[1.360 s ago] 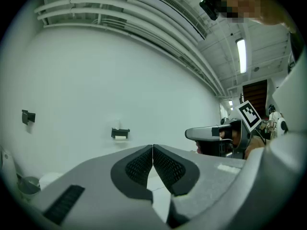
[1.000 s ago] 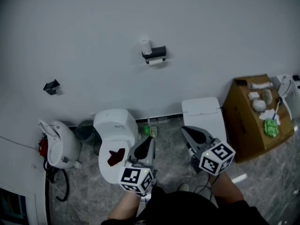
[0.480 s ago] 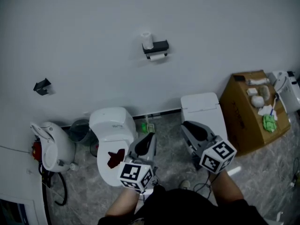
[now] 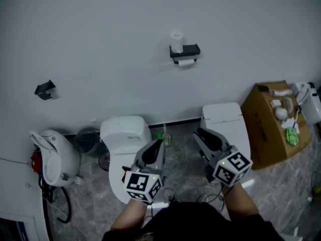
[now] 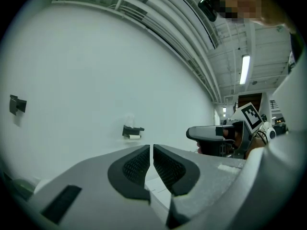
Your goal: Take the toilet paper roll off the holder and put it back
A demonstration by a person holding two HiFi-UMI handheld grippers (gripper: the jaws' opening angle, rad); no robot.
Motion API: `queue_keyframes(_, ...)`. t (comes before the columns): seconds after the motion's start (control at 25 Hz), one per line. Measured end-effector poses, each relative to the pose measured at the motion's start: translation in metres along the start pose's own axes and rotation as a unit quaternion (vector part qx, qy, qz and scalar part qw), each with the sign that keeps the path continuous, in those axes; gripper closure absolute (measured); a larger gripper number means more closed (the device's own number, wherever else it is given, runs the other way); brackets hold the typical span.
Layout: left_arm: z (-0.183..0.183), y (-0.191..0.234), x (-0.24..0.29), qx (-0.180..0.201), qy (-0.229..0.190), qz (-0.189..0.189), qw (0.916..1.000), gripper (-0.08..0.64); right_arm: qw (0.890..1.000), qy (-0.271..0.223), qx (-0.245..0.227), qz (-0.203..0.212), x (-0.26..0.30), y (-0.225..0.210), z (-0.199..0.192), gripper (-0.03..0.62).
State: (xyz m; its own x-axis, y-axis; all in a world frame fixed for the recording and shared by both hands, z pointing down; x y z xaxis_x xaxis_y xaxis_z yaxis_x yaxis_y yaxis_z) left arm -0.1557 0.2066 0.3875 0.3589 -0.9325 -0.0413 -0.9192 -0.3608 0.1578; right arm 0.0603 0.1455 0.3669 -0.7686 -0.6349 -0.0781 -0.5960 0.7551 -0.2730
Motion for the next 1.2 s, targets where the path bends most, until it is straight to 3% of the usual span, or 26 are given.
queue_keyframes(0.16,0.0,0.029,-0.003,-0.003,0.0,0.005,1.0,0.544,1.0,0.001,-0.004,-0.006,0.023,0.01,-0.006,0.481)
queue_keyframes(0.28,-0.003,0.037,-0.003,-0.009,0.003,0.003,1.0,0.462,1.0,0.004,-0.006,-0.007,0.03,0.013,-0.008,0.469)
queue_keyframes(0.6,-0.007,0.034,0.016,-0.004,0.007,0.004,1.0,0.442,1.0,0.0,-0.002,-0.003,0.033,-0.005,-0.006,0.46)
queue_keyframes(0.84,0.001,0.017,0.049,0.011,0.012,0.015,0.9998,0.428,1.0,-0.006,0.01,0.006,0.033,-0.045,0.01,0.445)
queue_keyframes(1.2,0.002,-0.029,0.139,0.024,0.016,0.028,0.9992,0.417,0.999,-0.02,0.028,0.02,0.027,-0.144,0.038,0.433)
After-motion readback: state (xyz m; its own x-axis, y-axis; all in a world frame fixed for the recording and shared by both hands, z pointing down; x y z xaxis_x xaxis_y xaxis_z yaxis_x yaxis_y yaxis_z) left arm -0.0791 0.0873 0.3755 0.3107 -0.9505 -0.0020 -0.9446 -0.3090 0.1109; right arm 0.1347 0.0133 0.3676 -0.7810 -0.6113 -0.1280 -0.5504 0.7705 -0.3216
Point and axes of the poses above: the fingertips, and each gripper's own axes: x forward along the fingers, y to its left, z out of its top, the point moved 9 cm from there along -x, backward along the fingers, and after that the axes turned 6 degrees about -y, right-handed, at the moved point
